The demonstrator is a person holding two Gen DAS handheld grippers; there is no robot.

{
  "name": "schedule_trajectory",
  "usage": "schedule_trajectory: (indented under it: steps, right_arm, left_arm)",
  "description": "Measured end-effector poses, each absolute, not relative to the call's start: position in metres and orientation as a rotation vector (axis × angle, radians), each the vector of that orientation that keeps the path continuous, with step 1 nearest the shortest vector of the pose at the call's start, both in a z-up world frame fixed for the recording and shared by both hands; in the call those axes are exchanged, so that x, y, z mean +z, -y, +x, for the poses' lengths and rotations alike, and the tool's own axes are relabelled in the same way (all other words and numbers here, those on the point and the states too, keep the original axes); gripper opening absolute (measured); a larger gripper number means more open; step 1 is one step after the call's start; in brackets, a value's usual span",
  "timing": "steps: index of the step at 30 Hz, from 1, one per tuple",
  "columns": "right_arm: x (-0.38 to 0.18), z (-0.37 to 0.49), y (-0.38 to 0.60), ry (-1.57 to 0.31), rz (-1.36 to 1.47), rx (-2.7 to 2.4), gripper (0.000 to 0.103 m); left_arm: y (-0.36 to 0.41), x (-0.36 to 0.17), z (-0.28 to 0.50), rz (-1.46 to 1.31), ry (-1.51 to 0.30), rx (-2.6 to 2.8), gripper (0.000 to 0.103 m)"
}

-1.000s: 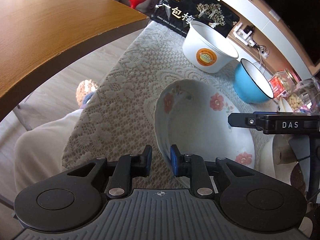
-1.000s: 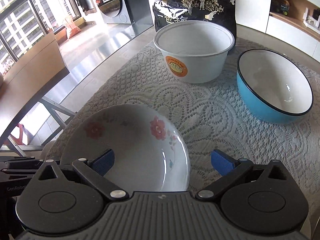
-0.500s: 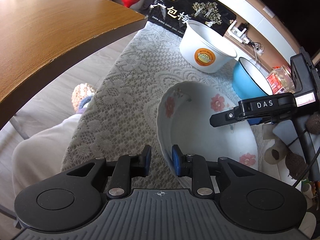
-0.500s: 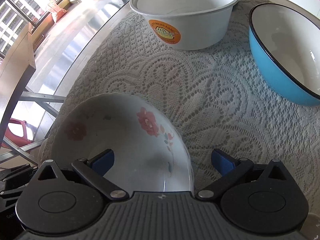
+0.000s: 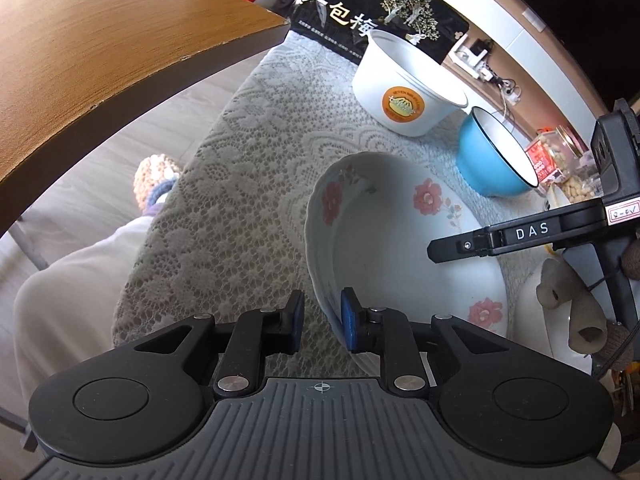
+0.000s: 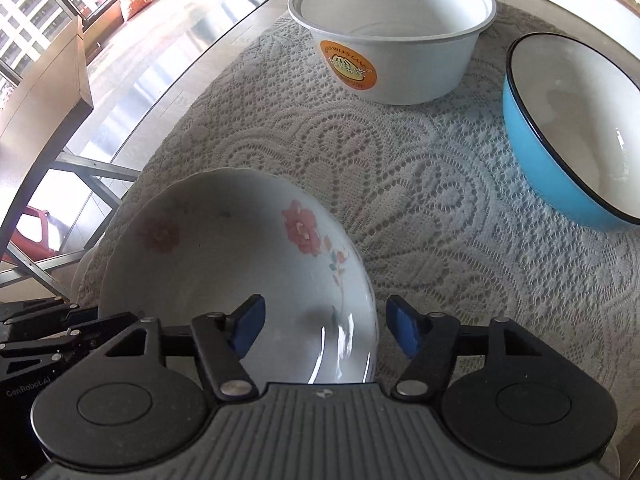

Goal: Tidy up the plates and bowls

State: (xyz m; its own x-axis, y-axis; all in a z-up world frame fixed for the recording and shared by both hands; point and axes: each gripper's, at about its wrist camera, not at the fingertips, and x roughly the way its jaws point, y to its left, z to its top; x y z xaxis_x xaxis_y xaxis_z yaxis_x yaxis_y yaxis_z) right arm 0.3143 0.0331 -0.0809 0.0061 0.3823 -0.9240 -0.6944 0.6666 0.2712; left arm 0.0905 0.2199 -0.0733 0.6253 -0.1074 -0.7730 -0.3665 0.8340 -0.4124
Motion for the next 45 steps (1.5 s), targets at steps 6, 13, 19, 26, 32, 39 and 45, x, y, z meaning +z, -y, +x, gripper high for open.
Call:
schedule_trajectory:
  steps: [6, 13, 19, 26, 32, 39, 45]
  right_arm:
    - [-0.080, 0.308, -0.027, -1.313, -0.263, 0.892, 0.054]
    - [-0.079, 0.301, -0.023, -1.257, -0.277, 0.903, 0.053]
    - [-0.079, 0.297, -0.019, -1.189, -0.309, 0.884, 0.052]
    - [-0.073, 0.309, -0.003, -1.143, -0.236, 0.834, 0.052]
    - [-0.083, 0.320, 0.003, -1.170, -0.193, 0.786, 0.052]
    - [-0.076, 0.319, -0.001, -1.095, -0.240, 0.746, 0.051]
    - [-0.084, 0.326, -0.004, -1.121, -0.237, 0.739, 0.035]
  left_arm:
    - [-0.219, -0.081, 0.097, -0.619, -0.924, 0.145, 0.020]
    - [-0.209, -0.079, 0.112, -0.579, -0.958, 0.156, 0.022]
    - [-0.211, -0.076, 0.126, -0.550, -0.961, 0.155, 0.022]
    - [-0.211, -0.067, 0.156, -0.500, -0.913, 0.156, 0.022]
    - [-0.213, -0.068, 0.184, -0.464, -0.887, 0.152, 0.022]
    - [-0.220, -0.080, 0.188, -0.488, -0.912, 0.155, 0.020]
    - [-0.223, -0.076, 0.183, -0.508, -0.890, 0.146, 0.020]
